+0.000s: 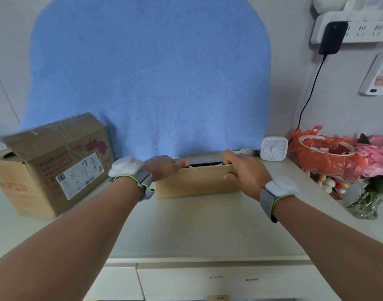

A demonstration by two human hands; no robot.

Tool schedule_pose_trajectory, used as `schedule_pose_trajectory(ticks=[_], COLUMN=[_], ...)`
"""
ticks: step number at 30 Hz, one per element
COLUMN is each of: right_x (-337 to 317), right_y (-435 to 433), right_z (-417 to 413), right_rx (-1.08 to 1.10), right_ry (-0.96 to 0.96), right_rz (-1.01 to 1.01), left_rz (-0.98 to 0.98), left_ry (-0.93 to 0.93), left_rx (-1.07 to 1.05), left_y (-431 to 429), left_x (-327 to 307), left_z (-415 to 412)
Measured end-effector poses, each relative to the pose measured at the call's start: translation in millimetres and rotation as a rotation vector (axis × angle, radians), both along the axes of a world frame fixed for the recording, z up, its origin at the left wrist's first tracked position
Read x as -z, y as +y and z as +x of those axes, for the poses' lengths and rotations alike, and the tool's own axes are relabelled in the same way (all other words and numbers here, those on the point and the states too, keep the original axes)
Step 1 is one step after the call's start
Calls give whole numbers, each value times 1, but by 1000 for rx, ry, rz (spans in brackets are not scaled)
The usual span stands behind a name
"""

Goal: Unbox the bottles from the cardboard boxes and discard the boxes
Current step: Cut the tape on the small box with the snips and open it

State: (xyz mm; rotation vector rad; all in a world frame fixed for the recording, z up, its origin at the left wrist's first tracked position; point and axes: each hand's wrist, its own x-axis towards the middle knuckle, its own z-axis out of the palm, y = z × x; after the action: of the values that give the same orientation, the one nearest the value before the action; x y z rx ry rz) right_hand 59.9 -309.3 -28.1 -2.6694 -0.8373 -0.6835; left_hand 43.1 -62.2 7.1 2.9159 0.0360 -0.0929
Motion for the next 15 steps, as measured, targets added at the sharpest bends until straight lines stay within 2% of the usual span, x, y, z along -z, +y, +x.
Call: schedule_pose_trajectory(ticks=[4, 7, 10, 11, 15], right_x=[-1, -5, -16, -22, -29], right_y=[-6, -6, -5, -2, 4], right_z=[-2, -5, 2, 4, 12], right_rx=[-58, -61, 53, 78, 207], right_ry=[28, 90, 107, 127, 356], right_rz=[33, 215, 395, 391, 88], left_rz=[-3, -4, -40, -31, -24], left_ry=[57, 81, 75, 76, 71], left_rx=[53, 46, 58, 67, 110], left_y=[-8, -9, -7, -3, 1], left_x=[-2, 0, 4, 3, 8], left_z=[-7, -9, -13, -18, -22])
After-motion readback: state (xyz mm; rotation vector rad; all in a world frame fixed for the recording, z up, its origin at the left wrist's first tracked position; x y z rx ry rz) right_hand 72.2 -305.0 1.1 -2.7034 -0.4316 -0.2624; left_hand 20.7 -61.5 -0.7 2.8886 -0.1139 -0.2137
